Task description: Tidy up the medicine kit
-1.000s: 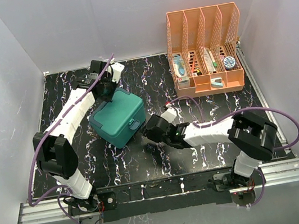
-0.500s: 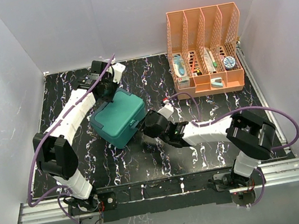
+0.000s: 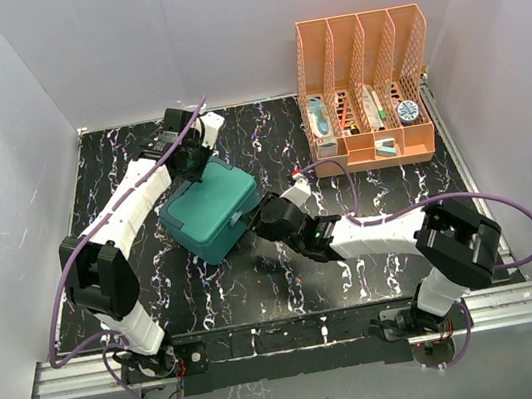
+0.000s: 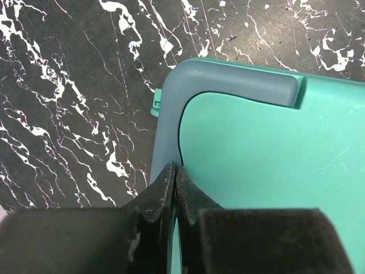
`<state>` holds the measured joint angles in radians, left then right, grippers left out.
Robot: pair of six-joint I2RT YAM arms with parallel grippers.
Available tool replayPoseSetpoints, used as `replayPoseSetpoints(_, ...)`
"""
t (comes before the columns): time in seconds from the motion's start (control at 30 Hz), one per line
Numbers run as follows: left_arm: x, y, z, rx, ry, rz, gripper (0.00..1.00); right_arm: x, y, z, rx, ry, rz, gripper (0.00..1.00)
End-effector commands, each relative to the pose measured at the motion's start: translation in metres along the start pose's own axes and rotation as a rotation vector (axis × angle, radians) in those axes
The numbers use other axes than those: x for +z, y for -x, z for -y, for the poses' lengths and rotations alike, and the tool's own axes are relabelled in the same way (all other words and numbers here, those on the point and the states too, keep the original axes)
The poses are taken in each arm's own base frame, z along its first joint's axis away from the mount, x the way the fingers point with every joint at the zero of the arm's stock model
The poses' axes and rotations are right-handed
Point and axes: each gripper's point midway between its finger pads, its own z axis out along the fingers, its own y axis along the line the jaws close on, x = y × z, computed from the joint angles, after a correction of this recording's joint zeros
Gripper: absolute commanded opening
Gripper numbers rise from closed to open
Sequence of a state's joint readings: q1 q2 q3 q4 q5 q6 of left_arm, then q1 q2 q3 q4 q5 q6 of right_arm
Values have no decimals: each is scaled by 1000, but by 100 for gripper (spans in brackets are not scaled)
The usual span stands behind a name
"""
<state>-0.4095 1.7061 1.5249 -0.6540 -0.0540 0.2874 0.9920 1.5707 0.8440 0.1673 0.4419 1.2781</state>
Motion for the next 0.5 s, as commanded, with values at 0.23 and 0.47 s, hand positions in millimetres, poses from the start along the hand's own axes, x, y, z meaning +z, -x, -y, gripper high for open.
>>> replayPoseSetpoints(0.23,28,-89,53,-3,-182,-348,0,-12,27,-58,93,163,56,35)
replayPoseSetpoints(0.47,27,-90,54,1,-185,-350,0,-13,10,-42,171,204,1,45)
